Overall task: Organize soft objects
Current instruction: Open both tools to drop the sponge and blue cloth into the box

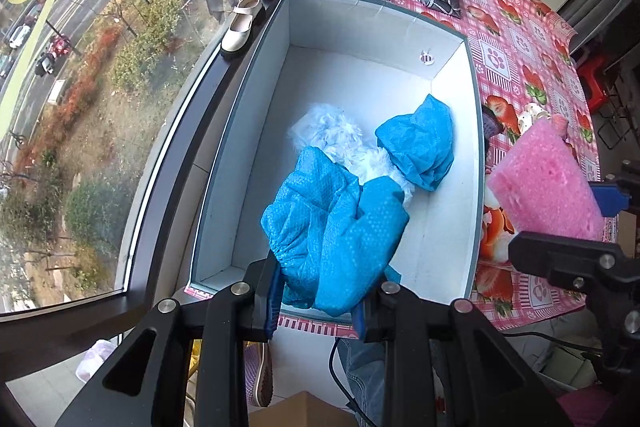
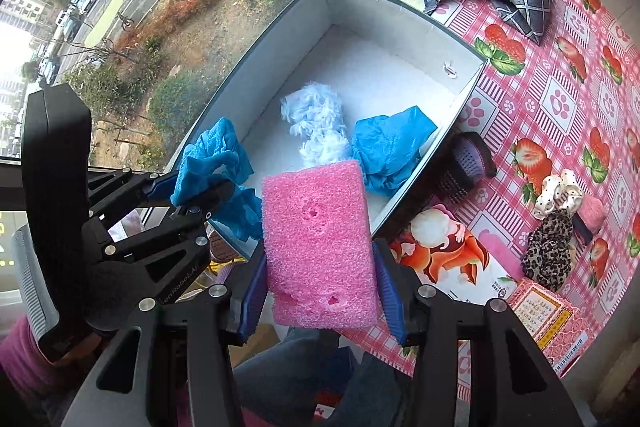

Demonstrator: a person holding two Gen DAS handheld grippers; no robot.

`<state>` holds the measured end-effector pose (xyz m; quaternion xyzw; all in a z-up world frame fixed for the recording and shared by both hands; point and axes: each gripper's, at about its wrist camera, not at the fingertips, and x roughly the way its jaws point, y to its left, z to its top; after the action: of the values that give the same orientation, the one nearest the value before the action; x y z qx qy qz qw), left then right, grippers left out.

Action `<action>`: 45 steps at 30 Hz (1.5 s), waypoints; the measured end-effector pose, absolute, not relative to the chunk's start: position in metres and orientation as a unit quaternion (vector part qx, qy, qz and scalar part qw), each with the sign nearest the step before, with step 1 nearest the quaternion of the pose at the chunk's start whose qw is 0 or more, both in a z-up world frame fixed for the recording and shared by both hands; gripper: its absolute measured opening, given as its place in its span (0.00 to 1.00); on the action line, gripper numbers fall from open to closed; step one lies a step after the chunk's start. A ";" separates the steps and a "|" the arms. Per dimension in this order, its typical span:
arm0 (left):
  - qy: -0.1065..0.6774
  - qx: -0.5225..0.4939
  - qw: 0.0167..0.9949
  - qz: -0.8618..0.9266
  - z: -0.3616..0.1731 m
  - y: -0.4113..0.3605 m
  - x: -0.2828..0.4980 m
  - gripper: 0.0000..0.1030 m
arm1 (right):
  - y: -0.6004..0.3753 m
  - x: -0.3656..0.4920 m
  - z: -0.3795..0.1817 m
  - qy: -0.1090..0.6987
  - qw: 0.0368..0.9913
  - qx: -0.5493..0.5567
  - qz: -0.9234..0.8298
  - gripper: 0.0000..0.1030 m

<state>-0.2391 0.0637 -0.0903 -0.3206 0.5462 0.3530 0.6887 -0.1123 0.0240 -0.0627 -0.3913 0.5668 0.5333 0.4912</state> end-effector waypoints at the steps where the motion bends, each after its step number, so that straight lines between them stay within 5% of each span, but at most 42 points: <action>1: 0.547 -0.321 0.688 0.352 -0.091 0.064 -0.239 0.29 | 0.025 -0.113 -0.064 0.569 0.490 -0.392 0.532 0.49; 19: 0.552 -0.326 0.684 0.348 -0.099 0.064 -0.237 0.30 | 0.034 -0.118 -0.073 0.579 0.477 -0.391 0.534 0.49; 22: 0.551 -0.331 0.683 0.347 -0.101 0.063 -0.237 0.39 | 0.036 -0.119 -0.074 0.578 0.476 -0.392 0.534 0.49; 27: 0.541 -0.333 0.690 0.348 -0.096 0.062 -0.239 0.70 | 0.038 -0.118 -0.074 0.584 0.473 -0.385 0.536 0.51; 29: 0.538 -0.335 0.692 0.346 -0.095 0.062 -0.239 0.77 | 0.038 -0.117 -0.074 0.586 0.472 -0.380 0.538 0.65; 31: 0.536 -0.340 0.692 0.344 -0.095 0.063 -0.240 0.78 | 0.037 -0.115 -0.071 0.583 0.478 -0.371 0.542 0.77; 38: 0.528 -0.365 0.683 0.349 -0.094 0.066 -0.242 0.89 | 0.034 -0.102 -0.068 0.596 0.483 -0.353 0.536 0.77; 39: 0.527 -0.367 0.682 0.351 -0.094 0.067 -0.242 0.98 | 0.033 -0.099 -0.067 0.597 0.485 -0.350 0.534 0.77; 45: 0.505 -0.389 0.689 0.346 -0.087 0.072 -0.236 1.00 | 0.020 -0.069 -0.060 0.616 0.500 -0.320 0.518 0.77</action>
<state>-0.2362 0.0723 -0.0866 -0.3887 0.5052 0.3456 0.6887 -0.0693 0.0199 -0.0598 -0.3196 0.6158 0.5182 0.5001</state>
